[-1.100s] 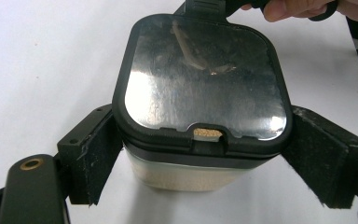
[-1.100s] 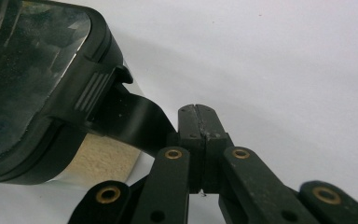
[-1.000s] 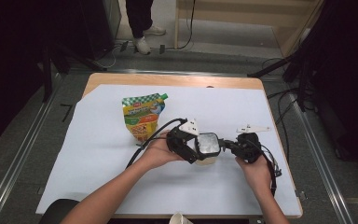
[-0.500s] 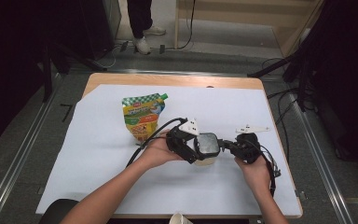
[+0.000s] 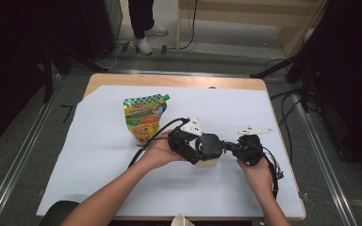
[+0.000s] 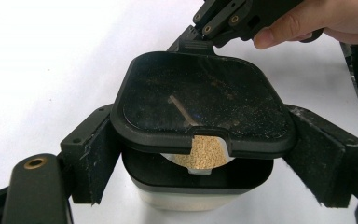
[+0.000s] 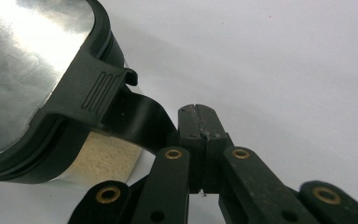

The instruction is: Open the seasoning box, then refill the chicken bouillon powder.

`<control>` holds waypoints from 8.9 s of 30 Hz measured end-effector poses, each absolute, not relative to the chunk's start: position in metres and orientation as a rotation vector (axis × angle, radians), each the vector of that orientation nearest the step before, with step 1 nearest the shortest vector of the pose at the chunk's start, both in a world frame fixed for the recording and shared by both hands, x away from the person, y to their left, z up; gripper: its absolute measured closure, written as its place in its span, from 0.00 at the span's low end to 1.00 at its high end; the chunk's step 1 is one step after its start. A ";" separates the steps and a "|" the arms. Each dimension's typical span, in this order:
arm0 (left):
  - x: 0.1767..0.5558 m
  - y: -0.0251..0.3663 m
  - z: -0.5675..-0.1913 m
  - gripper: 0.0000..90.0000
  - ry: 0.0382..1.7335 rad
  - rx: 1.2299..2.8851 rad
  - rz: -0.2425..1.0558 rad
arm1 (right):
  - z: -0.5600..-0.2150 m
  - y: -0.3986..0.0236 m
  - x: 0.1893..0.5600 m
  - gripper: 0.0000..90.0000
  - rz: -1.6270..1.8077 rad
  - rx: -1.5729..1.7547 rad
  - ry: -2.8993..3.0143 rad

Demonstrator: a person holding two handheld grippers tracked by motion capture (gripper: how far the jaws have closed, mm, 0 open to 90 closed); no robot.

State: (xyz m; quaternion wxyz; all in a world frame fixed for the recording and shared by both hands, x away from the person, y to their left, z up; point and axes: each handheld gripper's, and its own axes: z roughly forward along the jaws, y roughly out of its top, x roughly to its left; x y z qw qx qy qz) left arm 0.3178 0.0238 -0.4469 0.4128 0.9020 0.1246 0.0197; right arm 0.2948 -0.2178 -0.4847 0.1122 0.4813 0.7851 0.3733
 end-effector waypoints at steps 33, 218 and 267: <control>0.308 0.015 -0.419 0.70 0.345 2.221 -0.122 | -0.482 -0.214 0.290 1.00 1.121 1.380 2.293; 0.347 0.219 -0.409 1.00 0.873 2.057 0.195 | -0.506 -0.020 0.252 0.53 1.351 0.831 2.706; 0.287 0.198 -0.339 1.00 0.690 1.970 -0.179 | -0.504 -0.030 0.264 0.86 1.460 0.954 2.394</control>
